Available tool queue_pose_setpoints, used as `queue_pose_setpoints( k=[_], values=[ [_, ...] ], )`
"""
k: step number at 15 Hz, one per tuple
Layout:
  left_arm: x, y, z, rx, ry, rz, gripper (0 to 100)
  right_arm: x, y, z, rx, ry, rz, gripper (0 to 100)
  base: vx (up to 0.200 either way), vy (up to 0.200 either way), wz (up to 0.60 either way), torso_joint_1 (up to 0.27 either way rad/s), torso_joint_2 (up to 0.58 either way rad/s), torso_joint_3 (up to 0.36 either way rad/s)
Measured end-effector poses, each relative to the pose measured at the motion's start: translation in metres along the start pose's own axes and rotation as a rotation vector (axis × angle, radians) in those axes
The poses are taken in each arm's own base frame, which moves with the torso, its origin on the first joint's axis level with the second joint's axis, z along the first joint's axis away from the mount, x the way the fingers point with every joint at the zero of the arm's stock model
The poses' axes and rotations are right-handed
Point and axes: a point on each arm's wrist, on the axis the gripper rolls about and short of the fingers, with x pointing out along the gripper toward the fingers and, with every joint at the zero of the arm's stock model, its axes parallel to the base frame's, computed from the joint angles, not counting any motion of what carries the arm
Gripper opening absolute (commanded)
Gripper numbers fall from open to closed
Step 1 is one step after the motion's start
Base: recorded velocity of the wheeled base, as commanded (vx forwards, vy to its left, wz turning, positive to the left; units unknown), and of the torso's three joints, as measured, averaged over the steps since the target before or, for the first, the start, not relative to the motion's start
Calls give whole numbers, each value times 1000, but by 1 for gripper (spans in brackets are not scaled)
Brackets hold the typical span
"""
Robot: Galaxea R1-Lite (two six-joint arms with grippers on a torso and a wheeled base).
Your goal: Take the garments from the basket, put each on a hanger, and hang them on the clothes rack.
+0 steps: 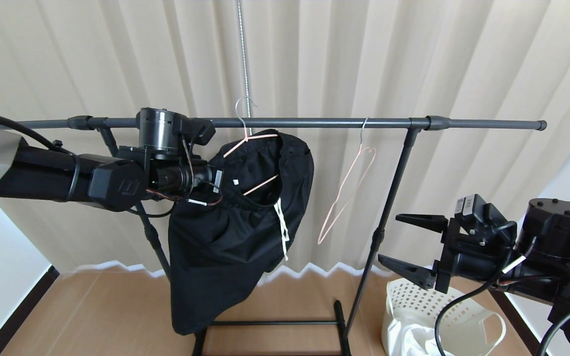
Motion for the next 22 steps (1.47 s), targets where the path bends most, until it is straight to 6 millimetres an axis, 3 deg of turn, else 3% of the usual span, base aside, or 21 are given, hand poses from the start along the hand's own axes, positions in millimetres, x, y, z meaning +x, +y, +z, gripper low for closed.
queue_pose_setpoints(
  k=[8,9,15,20,22],
  values=[
    [18,-3,-9,-48,31,4,0,0,0,0,0,0,0,100,0,0,0,0,0,0],
    [19,-4,-10,-53,33,1,100,0,0,0,0,0,0,100,0,0,0,0,0,0],
    [10,-11,-12,-51,39,-15,100,-1,0,2,-6,-8,-2,100,0,0,0,0,0,0],
    [-50,-11,-9,-47,16,-17,100,-10,-2,30,106,-65,-149,100,0,0,0,0,0,0],
    [-83,-7,-17,-53,13,-5,100,-14,-3,39,197,29,-419,100,0,0,0,0,0,0]
  ],
)
